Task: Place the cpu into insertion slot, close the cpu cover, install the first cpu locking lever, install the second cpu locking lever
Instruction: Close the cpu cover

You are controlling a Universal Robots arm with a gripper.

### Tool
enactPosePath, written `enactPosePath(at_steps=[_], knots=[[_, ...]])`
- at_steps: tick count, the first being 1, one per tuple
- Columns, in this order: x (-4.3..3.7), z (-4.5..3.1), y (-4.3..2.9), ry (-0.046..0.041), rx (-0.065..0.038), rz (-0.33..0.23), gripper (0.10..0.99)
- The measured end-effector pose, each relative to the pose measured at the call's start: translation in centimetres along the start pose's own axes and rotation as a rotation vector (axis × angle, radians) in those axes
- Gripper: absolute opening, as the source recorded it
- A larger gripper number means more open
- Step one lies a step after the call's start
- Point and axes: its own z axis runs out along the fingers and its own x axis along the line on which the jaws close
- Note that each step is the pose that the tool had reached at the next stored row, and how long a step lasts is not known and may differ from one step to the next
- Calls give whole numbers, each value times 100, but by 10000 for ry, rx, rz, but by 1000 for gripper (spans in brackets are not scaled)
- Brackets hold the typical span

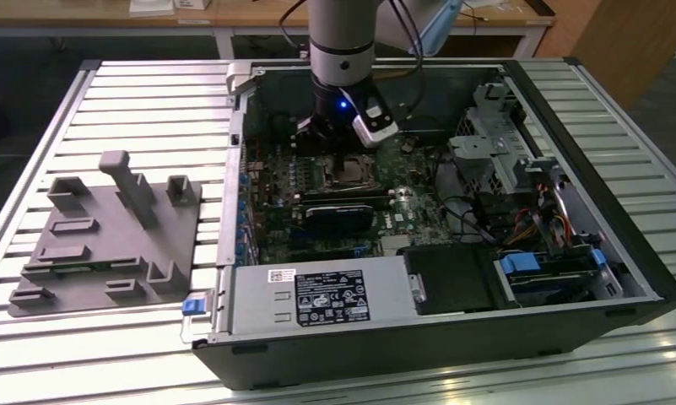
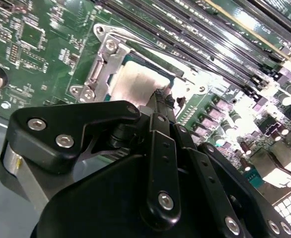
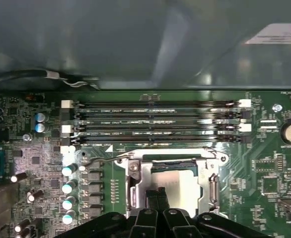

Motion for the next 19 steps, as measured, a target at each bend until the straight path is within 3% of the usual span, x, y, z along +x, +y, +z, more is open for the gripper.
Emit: enactPosePath(at_steps=[9,19], knots=[[81,51,-4,0,-1,0,106],[110,93,-6,2,2,0,106]])
